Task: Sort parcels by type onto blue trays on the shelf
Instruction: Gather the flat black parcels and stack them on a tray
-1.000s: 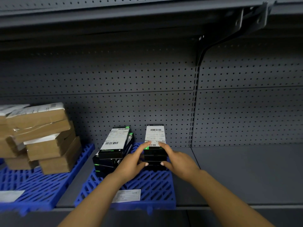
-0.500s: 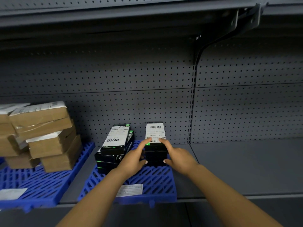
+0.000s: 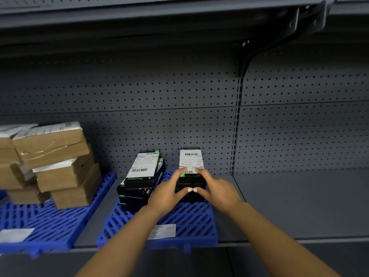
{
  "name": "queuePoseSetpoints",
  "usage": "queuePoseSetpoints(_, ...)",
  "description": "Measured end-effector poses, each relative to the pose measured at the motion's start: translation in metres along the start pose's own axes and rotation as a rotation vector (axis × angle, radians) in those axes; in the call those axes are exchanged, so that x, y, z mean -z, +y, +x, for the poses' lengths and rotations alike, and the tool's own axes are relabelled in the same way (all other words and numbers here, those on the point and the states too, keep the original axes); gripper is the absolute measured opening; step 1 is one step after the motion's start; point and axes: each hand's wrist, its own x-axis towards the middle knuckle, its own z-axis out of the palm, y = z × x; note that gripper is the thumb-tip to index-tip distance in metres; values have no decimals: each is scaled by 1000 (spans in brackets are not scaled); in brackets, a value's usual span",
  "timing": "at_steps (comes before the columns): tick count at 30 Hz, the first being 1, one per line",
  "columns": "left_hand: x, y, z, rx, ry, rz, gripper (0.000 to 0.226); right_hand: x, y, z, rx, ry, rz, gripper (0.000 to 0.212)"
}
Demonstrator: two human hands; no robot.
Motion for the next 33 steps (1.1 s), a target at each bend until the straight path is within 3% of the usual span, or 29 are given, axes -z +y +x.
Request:
queuePoseSetpoints(9,4,5,-6,-12,10,-113,69,8,5,-2,58,-29,131,53)
queuePoseSetpoints(15,15,25,-16,-27,174,-88,59,18,-4,-4,172,82,159,50)
queuePoseSetpoints(23,74,35,-41,-35,373,266,55,23,-45,24,290,132,209,49)
queuePoseSetpoints(29,93,-1,-60,47,402,507,51,3,-80,36,316,50,154,48)
queuePoseSetpoints(33,100,-9,-68,141,319,582,52,-4,-94,39,303,-24,84,49)
